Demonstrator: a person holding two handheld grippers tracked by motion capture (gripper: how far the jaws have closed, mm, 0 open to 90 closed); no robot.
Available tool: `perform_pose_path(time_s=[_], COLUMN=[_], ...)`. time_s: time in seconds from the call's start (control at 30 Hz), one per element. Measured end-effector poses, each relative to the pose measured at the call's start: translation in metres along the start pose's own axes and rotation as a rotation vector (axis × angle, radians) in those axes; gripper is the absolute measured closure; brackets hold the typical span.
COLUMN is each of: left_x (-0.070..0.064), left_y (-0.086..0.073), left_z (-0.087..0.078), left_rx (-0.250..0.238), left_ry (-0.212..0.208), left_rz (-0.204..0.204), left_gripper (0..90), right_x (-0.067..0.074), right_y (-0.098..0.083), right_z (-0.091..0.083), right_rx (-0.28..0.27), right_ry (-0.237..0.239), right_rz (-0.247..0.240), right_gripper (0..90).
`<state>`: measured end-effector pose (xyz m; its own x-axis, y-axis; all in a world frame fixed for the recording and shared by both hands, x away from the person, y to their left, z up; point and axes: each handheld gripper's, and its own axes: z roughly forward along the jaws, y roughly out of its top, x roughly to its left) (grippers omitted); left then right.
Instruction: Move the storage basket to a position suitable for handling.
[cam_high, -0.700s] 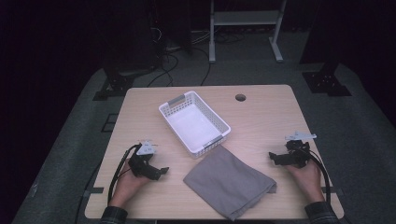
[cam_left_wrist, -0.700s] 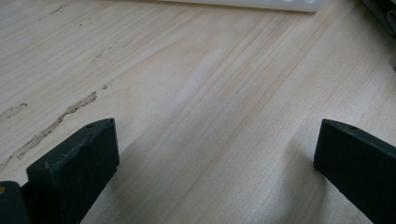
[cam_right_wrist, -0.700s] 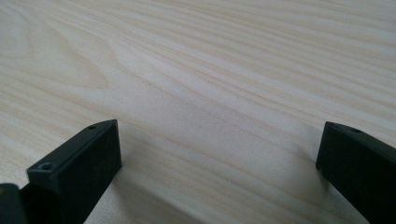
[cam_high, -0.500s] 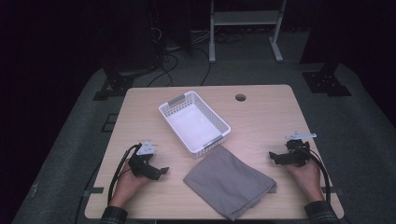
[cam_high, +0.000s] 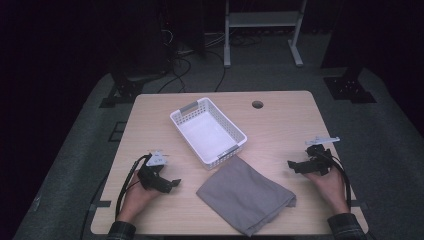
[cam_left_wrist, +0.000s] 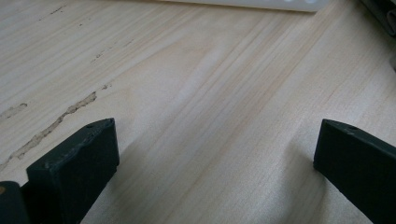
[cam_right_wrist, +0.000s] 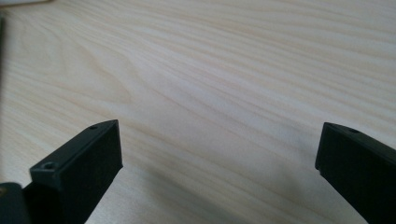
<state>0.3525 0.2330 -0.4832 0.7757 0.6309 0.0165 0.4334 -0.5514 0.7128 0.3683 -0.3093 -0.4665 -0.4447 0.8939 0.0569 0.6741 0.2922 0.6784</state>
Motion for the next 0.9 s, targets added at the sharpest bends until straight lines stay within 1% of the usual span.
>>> perform_pose_path(time_s=[0.13, 0.2, 0.3, 0.4, 0.47, 0.63, 0.7, 0.77, 0.9], left_x=[0.0, 0.0, 0.0, 0.0, 0.0, 0.0, 0.0, 0.0, 0.0], left_y=[0.0, 0.0, 0.0, 0.0, 0.0, 0.0, 0.0, 0.0, 0.0], left_z=[0.0, 0.0, 0.0, 0.0, 0.0, 0.0, 0.0, 0.0, 0.0], left_rx=[0.001, 0.0, -0.001, 0.0, -0.001, 0.0, 0.0, 0.0, 0.0], left_ry=[0.0, 0.0, 0.0, 0.0, 0.0, 0.0, 0.0, 0.0, 0.0], left_rz=[0.001, 0.0, 0.0, 0.0, -0.001, 0.0, 0.0, 0.0, 0.0], left_gripper=[0.0, 0.0, 0.0, 0.0, 0.0, 0.0, 0.0, 0.0, 0.0], right_x=[0.003, 0.005, 0.007, 0.01, 0.014, 0.025, 0.029, 0.032, 0.035], right_y=[0.007, 0.011, 0.017, 0.024, 0.029, 0.04, 0.044, 0.047, 0.053], right_z=[-0.003, -0.004, -0.006, -0.007, -0.006, -0.004, -0.003, -0.002, -0.002], right_rx=[-0.015, -0.018, -0.031, -0.038, -0.039, -0.051, -0.047, -0.052, -0.054], right_ry=[0.02, 0.026, 0.048, 0.061, 0.07, 0.094, 0.105, 0.113, 0.128], right_rz=[-0.007, -0.025, -0.022, -0.024, -0.041, -0.058, -0.068, -0.078, -0.082], right_gripper=[0.0, 0.0, 0.0, 0.0, 0.0, 0.0, 0.0, 0.0, 0.0])
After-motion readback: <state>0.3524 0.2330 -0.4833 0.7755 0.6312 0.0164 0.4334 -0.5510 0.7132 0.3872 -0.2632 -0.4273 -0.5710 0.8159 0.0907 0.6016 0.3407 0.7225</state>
